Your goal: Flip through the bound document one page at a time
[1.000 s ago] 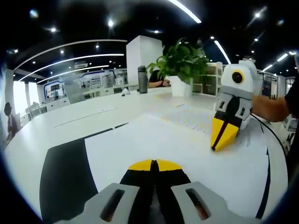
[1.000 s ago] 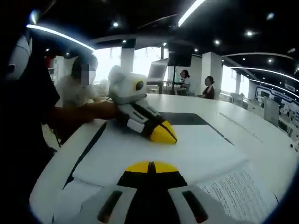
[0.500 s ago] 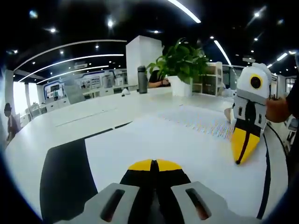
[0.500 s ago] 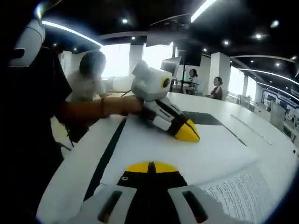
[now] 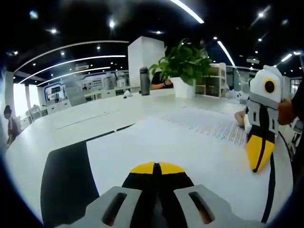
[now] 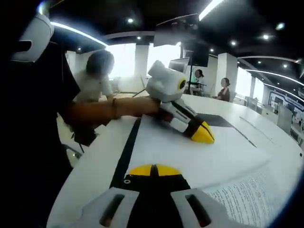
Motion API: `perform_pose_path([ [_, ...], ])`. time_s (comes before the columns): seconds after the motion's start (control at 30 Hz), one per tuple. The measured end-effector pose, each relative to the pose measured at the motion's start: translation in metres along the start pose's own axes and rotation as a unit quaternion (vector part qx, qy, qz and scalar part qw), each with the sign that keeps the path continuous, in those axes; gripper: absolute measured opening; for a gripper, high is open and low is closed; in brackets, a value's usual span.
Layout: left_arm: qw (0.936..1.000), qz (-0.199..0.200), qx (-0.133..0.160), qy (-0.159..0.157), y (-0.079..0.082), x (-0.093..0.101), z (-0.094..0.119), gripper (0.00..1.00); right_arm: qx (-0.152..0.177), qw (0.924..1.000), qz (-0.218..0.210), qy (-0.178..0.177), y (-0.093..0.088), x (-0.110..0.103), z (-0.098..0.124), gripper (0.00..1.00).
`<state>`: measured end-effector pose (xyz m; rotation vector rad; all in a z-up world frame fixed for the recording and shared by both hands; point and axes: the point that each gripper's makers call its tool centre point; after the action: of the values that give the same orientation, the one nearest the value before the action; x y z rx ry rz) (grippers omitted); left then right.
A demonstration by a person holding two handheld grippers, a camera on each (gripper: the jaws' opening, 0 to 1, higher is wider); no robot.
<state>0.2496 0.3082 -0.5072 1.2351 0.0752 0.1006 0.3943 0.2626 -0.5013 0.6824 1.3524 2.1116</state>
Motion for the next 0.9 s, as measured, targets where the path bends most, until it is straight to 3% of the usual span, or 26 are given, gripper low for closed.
perform_pose_path([
  [0.9,1.0000,-0.002,0.000,0.000,0.005,0.019,0.002,0.03,-0.002,0.9997,-0.007,0.025,0.001,-0.026,0.001,0.04],
])
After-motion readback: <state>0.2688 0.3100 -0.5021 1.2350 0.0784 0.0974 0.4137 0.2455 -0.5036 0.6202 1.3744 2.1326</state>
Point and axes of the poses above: the point that each gripper's makers call its tool centre point, and the gripper's own axes: z roughly backward along the fingers, x roughly to its right, y roughly out of its top, and after that the axes turned 5 degrees about -y, right-handed
